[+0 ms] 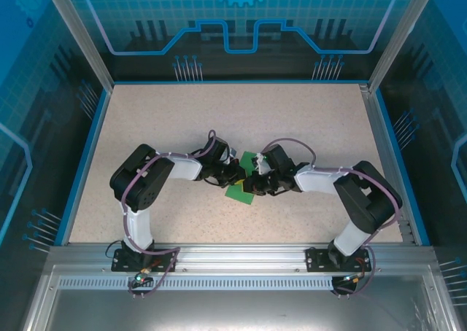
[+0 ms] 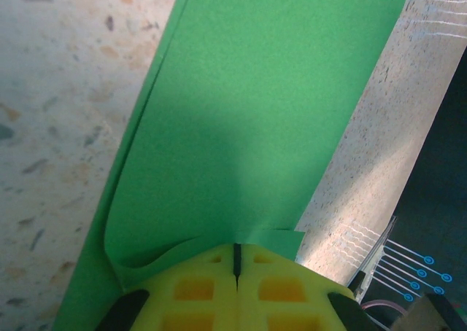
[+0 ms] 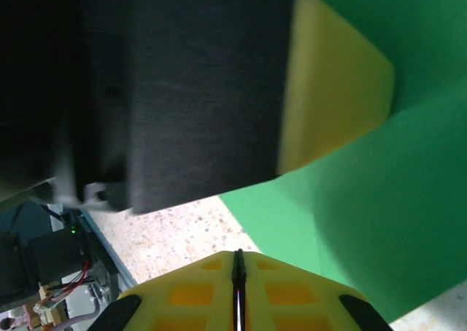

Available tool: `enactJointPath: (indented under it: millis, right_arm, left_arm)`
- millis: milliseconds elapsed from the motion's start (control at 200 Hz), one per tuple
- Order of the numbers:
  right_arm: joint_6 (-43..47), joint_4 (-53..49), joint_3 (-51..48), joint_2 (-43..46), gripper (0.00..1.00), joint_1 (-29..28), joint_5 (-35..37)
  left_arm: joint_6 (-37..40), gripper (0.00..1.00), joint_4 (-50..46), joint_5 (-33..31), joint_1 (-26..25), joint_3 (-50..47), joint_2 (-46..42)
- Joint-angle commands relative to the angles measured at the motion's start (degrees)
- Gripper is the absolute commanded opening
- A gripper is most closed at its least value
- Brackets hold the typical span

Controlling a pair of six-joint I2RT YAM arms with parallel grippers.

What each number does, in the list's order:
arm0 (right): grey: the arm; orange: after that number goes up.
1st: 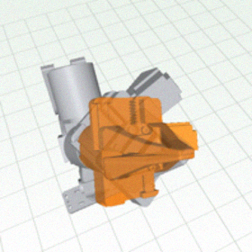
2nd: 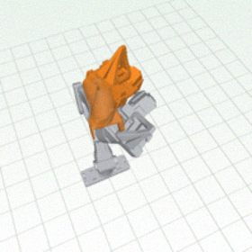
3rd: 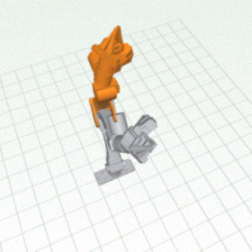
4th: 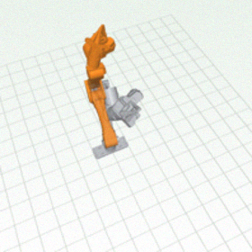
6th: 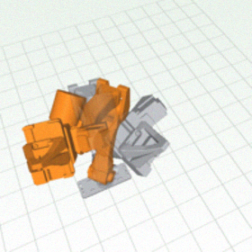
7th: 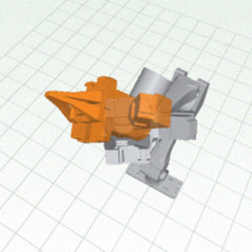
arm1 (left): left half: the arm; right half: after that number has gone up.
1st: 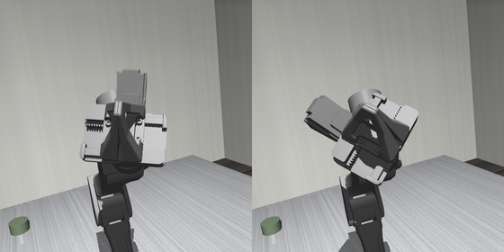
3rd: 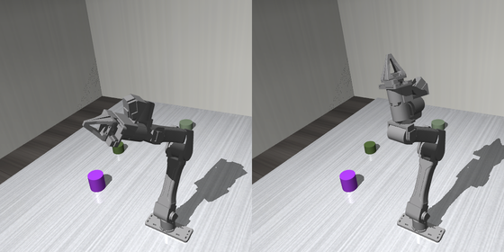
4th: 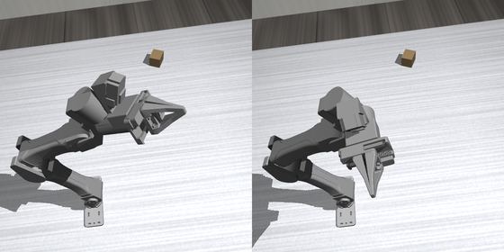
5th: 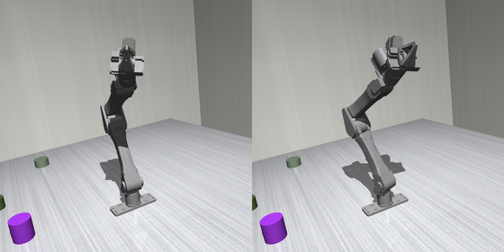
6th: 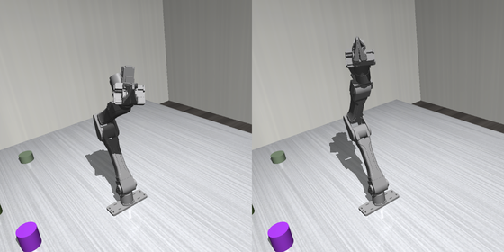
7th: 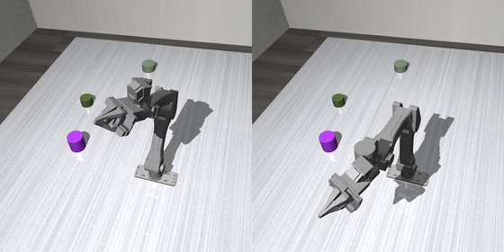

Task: Fold a paper plane with a square sheet of paper (pick it up from the middle)
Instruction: Fold the triangle a second time at the center of the table.

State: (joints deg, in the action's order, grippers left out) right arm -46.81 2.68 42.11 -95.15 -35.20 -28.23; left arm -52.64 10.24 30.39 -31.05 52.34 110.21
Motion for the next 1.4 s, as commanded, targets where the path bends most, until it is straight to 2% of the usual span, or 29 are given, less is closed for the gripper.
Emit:
enactJointPath:
  millis: [0, 105, 355, 535, 655, 1070, 1395]
  right_arm:
    - [-2.2, 1.4, -1.3, -3.2, 0.1, 0.5, 0.4]
    - [-2.1, 2.4, -3.3, -4.6, 0.1, 0.3, -0.6]
    - [4.1, -4.3, -5.5, -3.2, 0.08, 1.5, 0.6]
    - [7.5, -6.5, -4.6, -2.8, 0.08, 3.1, -1.4]
    - [8.3, -7.5, -3.6, -3.5, 0.07, 3.2, -1.5]
    - [8.1, -7.6, -3.3, -4.9, 0.07, 3.4, -1.1]
    - [8.7, -9.0, -3.2, -4.8, 0.03, 3.4, -0.3]
  left_arm:
    - [-1.5, 0.0, -3.2, -1.2, -0.5, -1.4, -0.3]
    - [-2.3, 0.0, -2.7, -1.5, -0.8, -2.0, -0.7]
    - [-4.1, 0.0, 0.0, -2.6, -1.5, -3.5, -3.4]
    - [-2.4, 0.19, -0.2, -3.2, -1.5, -2.9, -6.4]
    - [-2.3, 0.23, 0.8, -2.5, -1.6, -3.0, -7.3]
    - [-0.9, 0.22, 0.9, -2.0, -1.7, -0.9, -3.5]
    - [-1.2, 0.16, -0.2, -4.6, -0.5, -1.2, 0.0]
